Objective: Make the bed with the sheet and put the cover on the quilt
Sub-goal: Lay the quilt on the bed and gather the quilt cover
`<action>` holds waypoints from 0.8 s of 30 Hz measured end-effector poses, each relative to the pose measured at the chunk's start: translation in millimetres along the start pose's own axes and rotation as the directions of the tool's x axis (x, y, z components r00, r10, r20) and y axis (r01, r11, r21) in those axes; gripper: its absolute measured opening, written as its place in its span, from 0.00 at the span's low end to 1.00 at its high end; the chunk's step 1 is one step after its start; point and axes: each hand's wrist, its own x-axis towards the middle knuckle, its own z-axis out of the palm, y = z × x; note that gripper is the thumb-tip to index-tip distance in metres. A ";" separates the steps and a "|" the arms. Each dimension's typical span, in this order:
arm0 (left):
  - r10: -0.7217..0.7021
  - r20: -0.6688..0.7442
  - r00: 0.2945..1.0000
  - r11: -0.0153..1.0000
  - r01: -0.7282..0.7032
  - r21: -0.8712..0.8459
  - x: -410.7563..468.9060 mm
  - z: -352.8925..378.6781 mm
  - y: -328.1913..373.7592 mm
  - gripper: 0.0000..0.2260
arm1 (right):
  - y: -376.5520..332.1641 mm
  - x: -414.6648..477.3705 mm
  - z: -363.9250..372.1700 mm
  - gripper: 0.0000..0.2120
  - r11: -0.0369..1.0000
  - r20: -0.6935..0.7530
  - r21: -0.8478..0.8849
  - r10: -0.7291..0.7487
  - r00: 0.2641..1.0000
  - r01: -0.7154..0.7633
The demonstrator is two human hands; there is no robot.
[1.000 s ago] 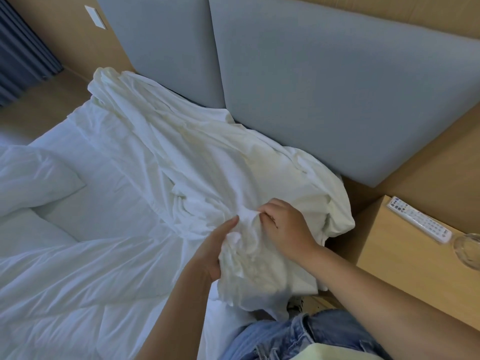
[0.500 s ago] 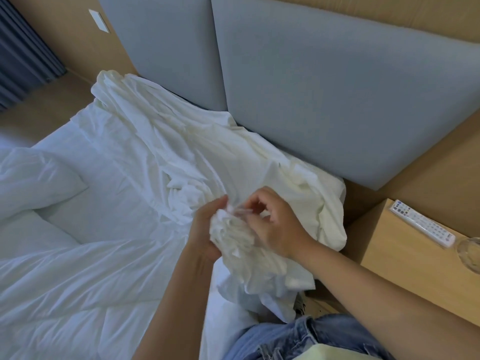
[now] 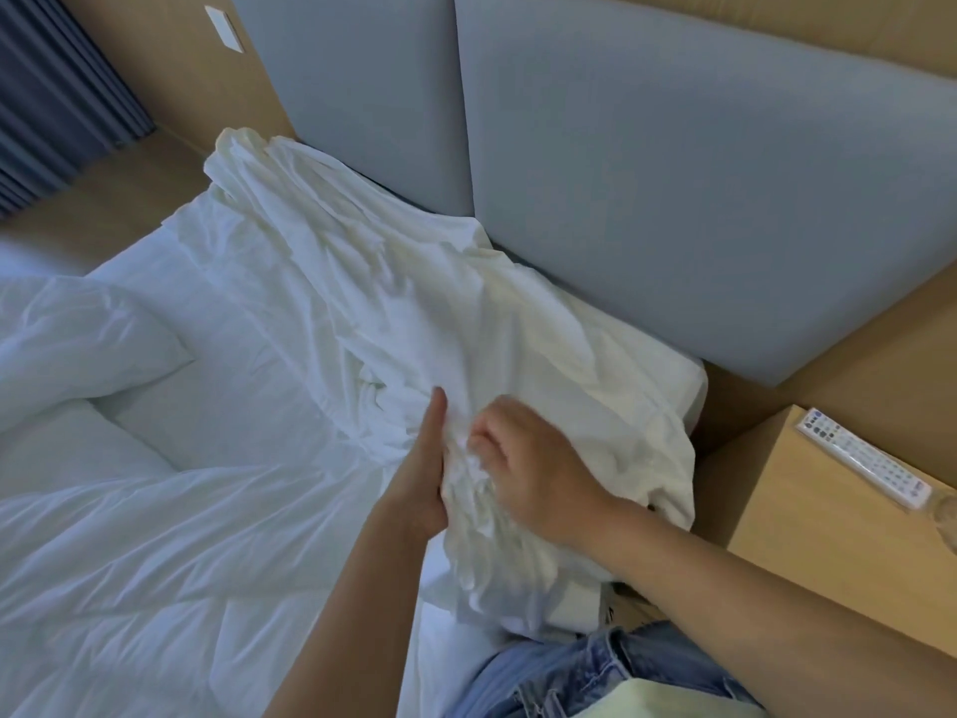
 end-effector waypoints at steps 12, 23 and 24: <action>0.155 0.073 0.985 0.945 -0.126 -0.301 4.9 -9.3 8.2 0.20 | 34.0 17.0 -11.5 0.16 0.958 0.000 0.078 0.275 0.961 -0.275; 0.055 0.142 0.988 0.961 -0.014 -0.276 3.5 -26.5 -9.5 0.30 | 40.3 -0.3 1.7 0.24 0.937 0.465 0.032 0.295 0.835 -0.349; 0.043 0.190 0.981 0.963 0.010 -0.269 2.4 -25.5 -9.2 0.30 | 40.9 -1.3 3.1 0.20 0.931 0.436 0.029 0.317 0.842 -0.365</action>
